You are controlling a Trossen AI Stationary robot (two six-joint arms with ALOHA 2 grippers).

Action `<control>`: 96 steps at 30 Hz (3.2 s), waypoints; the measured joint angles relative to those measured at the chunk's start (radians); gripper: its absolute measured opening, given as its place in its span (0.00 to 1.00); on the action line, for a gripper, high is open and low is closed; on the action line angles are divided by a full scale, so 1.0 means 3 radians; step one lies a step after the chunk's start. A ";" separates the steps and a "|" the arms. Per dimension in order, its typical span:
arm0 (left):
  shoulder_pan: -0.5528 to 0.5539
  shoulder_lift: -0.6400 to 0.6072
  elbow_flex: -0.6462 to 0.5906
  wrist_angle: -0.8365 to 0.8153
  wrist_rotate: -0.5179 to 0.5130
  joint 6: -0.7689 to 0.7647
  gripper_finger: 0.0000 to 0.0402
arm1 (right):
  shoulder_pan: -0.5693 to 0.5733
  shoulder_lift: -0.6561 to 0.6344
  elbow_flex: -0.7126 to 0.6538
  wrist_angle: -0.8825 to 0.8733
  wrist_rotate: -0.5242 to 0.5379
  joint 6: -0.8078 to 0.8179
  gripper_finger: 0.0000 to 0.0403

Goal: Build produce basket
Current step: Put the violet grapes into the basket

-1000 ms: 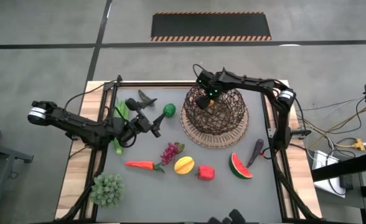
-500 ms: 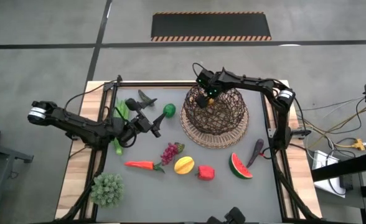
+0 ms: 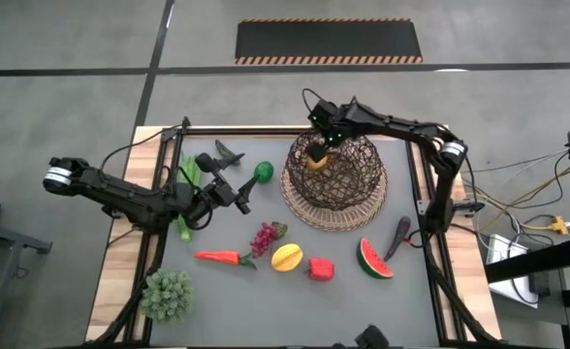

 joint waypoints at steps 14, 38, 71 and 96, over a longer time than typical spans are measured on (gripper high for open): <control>-0.0153 0.0000 0.0022 -0.0390 0.0530 -0.1563 0.79 | 0.0585 -0.1081 -0.0203 -0.0543 -0.0003 -0.0060 0.81; -0.0563 0.0864 0.0595 -0.2912 0.1079 -0.4403 0.79 | 0.2747 -0.2718 -0.2916 0.2724 0.0149 -0.0903 0.81; -0.0299 0.2036 0.1520 -0.4042 0.1565 -0.4724 0.72 | 0.2825 -0.2969 -0.3539 0.3431 0.0141 -0.0982 0.81; -0.0261 0.2090 0.1518 -0.4058 0.1570 -0.4667 0.17 | 0.2825 -0.2969 -0.3552 0.3451 0.0142 -0.0975 0.81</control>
